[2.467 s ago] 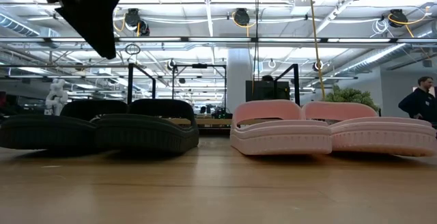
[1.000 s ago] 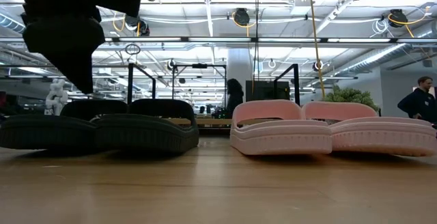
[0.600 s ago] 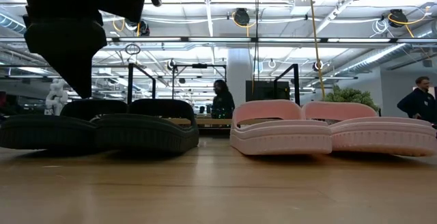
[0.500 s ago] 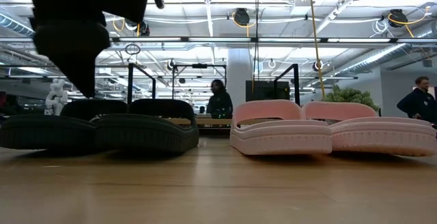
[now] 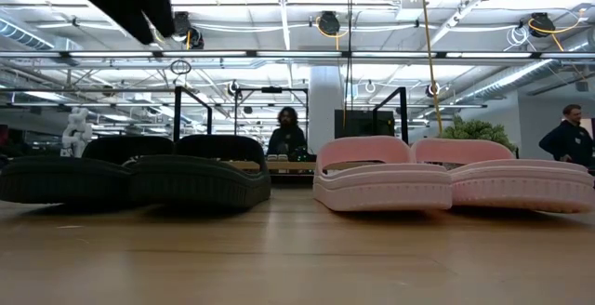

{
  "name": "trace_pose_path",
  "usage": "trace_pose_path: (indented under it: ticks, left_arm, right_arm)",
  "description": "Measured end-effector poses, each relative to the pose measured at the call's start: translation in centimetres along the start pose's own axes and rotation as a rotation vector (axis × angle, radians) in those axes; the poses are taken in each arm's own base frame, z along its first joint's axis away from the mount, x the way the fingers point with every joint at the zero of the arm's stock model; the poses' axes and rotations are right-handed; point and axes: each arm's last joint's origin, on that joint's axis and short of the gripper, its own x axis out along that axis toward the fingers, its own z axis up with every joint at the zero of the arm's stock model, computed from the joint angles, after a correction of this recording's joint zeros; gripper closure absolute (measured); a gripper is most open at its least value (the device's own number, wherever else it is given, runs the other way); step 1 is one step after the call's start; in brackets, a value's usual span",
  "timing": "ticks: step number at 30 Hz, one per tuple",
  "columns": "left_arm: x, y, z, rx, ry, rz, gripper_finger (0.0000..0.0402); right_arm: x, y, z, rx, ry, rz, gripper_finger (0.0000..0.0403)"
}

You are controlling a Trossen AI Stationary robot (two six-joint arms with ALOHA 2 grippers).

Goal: Pick and place slides into the shelf
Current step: Put the left black slide on the shelf

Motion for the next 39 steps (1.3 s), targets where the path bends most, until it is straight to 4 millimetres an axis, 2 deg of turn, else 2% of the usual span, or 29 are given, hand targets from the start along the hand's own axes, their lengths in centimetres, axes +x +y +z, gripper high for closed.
trace_pose_path:
  ticks: [3,5,10,12,14,18,21,27,36,39]
  left_arm:
    - [-1.0,0.9,-2.0,-0.137,-0.051,-0.028,0.0275]
    - [-1.7,1.5,-2.8,-0.157,-0.059,-0.02,0.0275]
    - [-2.6,2.6,-2.2,-0.181,-0.058,0.004,0.0275]
    - [-3.3,3.2,-1.6,-0.31,-0.052,-0.013,0.0275]
    - [-3.8,3.3,-1.9,-0.448,-0.046,-0.054,0.0275]
    - [-4.0,1.9,-2.4,-0.599,-0.004,-0.189,0.0275]
    - [-3.1,0.7,-2.5,-0.655,-0.004,-0.226,0.0275]
    - [-2.0,-0.5,-2.5,-0.716,0.013,-0.234,0.0275]
    - [2.0,-0.3,-4.6,-0.761,0.016,-0.248,0.0275]
    - [3.0,0.5,-4.9,-0.743,0.002,-0.218,0.0275]
  right_arm:
    - [0.0,0.0,0.2,-0.006,-0.019,0.003,0.0403]
    - [0.0,0.1,0.4,-0.014,-0.044,0.006,0.0403]
    - [-0.1,0.2,1.1,-0.046,-0.112,0.015,0.0403]
    - [-0.1,0.2,1.3,-0.043,-0.126,0.018,0.0403]
    - [-0.1,0.2,1.3,-0.032,-0.126,0.019,0.0403]
    - [-0.1,0.2,1.3,-0.02,-0.126,0.019,0.0403]
    - [-0.1,0.2,1.3,-0.033,-0.125,0.019,0.0403]
    - [-0.1,0.2,1.2,-0.056,-0.123,0.017,0.0403]
    - [-0.1,0.2,1.2,-0.044,-0.122,0.02,0.0403]
    - [-0.1,0.2,1.2,-0.043,-0.123,0.02,0.0403]
